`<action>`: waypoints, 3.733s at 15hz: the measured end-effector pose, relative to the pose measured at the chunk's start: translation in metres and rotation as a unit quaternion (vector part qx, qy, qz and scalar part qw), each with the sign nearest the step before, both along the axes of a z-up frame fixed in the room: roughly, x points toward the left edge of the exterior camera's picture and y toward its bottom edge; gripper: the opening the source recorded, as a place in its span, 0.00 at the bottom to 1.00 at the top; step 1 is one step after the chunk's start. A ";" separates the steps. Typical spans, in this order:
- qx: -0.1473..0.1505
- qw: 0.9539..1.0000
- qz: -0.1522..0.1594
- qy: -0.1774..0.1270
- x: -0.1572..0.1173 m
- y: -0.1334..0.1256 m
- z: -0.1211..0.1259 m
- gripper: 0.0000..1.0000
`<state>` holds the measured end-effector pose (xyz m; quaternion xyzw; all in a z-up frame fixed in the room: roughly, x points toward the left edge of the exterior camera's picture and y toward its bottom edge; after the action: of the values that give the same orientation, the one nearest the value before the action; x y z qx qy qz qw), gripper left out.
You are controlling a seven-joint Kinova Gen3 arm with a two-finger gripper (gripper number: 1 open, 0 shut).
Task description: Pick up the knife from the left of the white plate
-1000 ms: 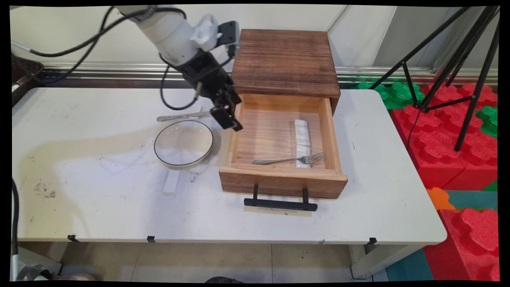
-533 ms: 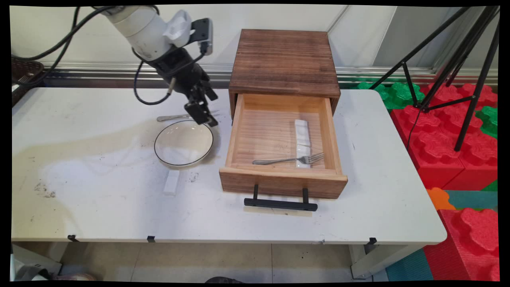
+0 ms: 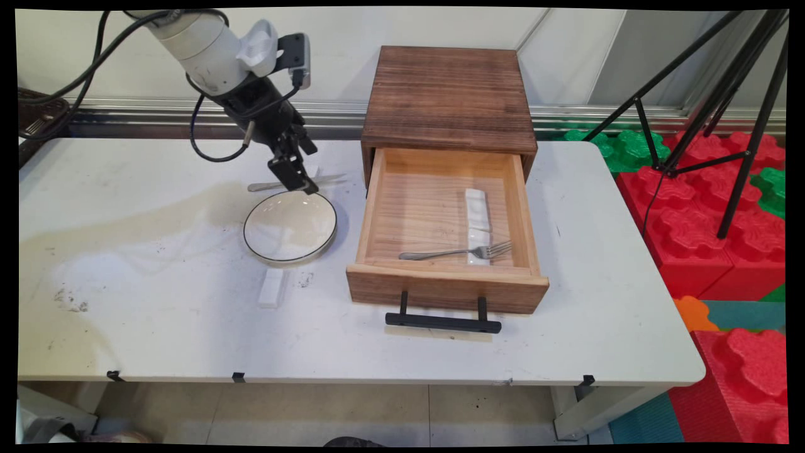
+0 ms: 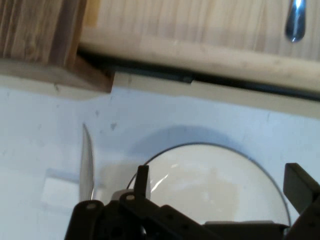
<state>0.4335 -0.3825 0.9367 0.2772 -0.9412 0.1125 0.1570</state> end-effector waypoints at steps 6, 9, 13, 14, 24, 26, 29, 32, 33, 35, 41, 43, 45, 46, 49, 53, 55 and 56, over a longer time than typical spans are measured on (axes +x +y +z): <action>0.010 1.000 0.009 -0.021 0.027 -0.009 -0.023 1.00; 0.010 0.999 0.014 -0.031 0.037 -0.015 -0.030 1.00; 0.011 0.999 0.025 -0.046 0.057 -0.024 -0.044 1.00; 0.011 0.998 0.027 -0.048 0.061 -0.027 -0.048 1.00; 0.012 0.997 0.050 -0.065 0.096 -0.048 -0.079 1.00; 0.014 0.996 0.053 -0.067 0.100 -0.051 -0.084 1.00; 0.017 0.996 0.057 -0.073 0.109 -0.057 -0.093 1.00; 0.019 0.995 0.060 -0.078 0.114 -0.061 -0.097 1.00; 0.020 0.995 0.061 -0.080 0.117 -0.062 -0.099 1.00; 0.021 0.994 0.063 -0.083 0.122 -0.065 -0.102 1.00; 0.026 0.994 0.067 -0.088 0.132 -0.071 -0.109 1.00; 0.029 0.994 0.066 -0.087 0.133 -0.073 -0.111 1.00; 0.031 0.994 0.064 -0.084 0.133 -0.075 -0.114 1.00; 0.032 0.994 0.062 -0.082 0.133 -0.077 -0.116 1.00; 0.035 0.995 0.059 -0.077 0.133 -0.080 -0.119 1.00; 0.039 0.995 0.055 -0.071 0.135 -0.083 -0.123 1.00; 0.040 0.996 0.052 -0.067 0.135 -0.085 -0.125 1.00; 0.041 0.996 0.051 -0.065 0.135 -0.086 -0.126 1.00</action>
<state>0.5690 -0.4680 0.8106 0.3233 -0.9379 0.0992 0.0780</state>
